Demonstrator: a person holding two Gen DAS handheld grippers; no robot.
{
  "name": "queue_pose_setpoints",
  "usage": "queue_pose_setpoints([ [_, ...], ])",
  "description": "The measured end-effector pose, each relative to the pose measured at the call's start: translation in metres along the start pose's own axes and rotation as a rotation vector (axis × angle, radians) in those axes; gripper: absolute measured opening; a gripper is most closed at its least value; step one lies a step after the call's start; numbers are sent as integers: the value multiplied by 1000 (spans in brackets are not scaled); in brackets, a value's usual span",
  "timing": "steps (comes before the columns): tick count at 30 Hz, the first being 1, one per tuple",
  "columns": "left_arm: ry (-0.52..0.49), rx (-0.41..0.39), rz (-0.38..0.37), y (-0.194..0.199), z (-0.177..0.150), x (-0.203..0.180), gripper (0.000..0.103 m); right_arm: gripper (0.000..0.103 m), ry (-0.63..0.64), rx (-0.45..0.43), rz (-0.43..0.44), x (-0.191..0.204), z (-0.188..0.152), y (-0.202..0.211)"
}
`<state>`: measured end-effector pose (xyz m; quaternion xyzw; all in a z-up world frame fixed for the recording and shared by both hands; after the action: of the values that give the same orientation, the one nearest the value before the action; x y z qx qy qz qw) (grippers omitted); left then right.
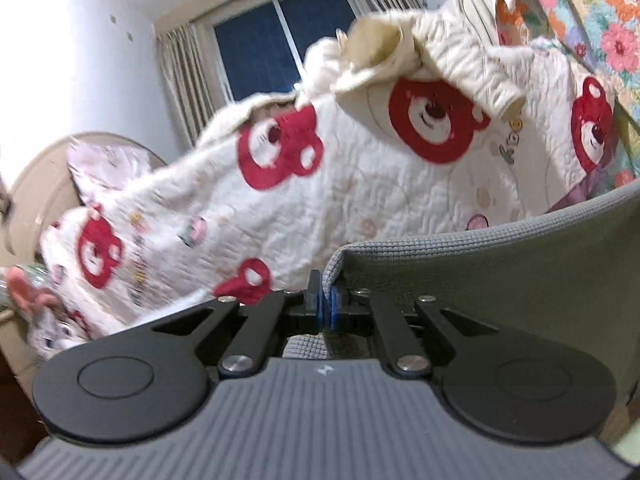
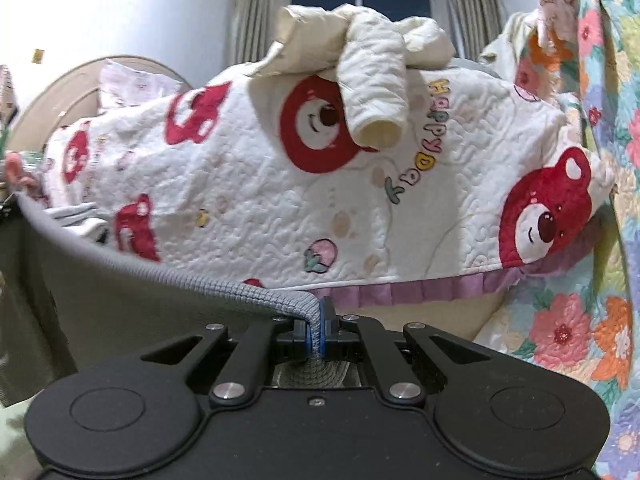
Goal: Fold clothes
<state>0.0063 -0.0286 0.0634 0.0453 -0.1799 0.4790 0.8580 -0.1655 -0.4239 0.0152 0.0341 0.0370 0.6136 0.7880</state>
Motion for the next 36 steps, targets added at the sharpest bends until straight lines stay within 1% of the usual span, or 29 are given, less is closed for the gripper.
queue_pose_setpoints([
  [2, 16, 3, 5, 23, 9, 1, 3, 3, -7, -6, 28, 1, 10, 19],
  [4, 47, 24, -5, 42, 16, 3, 3, 3, -26, -9, 57, 2, 21, 38],
  [5, 51, 48, -23, 44, 16, 1, 3, 3, -36, -4, 64, 1, 24, 44],
  [8, 54, 124, -87, 37, 2, -13, 3, 3, -60, 24, 67, -6, 22, 56],
  [11, 66, 215, -131, 3, -33, -38, 3, 3, -65, 103, 24, -24, -9, 38],
  [13, 63, 272, -148, -30, -57, -59, 4, 3, -109, 151, 21, -39, -35, 14],
  [16, 35, 349, -163, -98, -90, -82, 3, 3, -160, 202, 18, -64, -69, -42],
  [20, -11, 453, -152, -196, -132, -108, 3, 3, -174, 306, 23, -91, -108, -146],
  [22, 11, 531, -149, -242, -157, -117, 4, 3, -152, 378, 20, -99, -127, -201],
  [24, 41, 620, -142, -277, -185, -125, 4, 3, -175, 470, 16, -107, -150, -246],
  [25, 51, 661, -137, -290, -200, -129, 4, 3, -190, 518, 14, -110, -162, -268],
  [26, 40, 683, -133, -298, -211, -134, 4, 3, -206, 565, 12, -114, -174, -290],
  [28, 1, 711, -126, -309, -229, -142, 4, 3, -194, 614, 5, -110, -189, -311],
  [29, -1, 721, -126, -313, -234, -144, 4, 3, -184, 634, 1, -107, -195, -320],
  [34, 49, 755, -105, -328, -247, -139, 4, 3, -122, 612, 17, -99, -188, -327],
  [36, -17, 751, -84, -334, -252, -142, 4, 3, -103, 615, 21, -99, -184, -334],
])
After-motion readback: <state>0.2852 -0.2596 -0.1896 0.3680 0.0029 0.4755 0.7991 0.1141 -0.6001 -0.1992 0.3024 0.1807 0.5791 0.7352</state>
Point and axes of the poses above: each gripper's, at about its wrist camera, not at the fingertips, and y roughly against the way its jaws point, x to its left, z to its top, the point moved 3 cm from there along -y, roughly the way its jaws point, and after that the axes turned 9 degrees about -x, right-handed, at the moved point
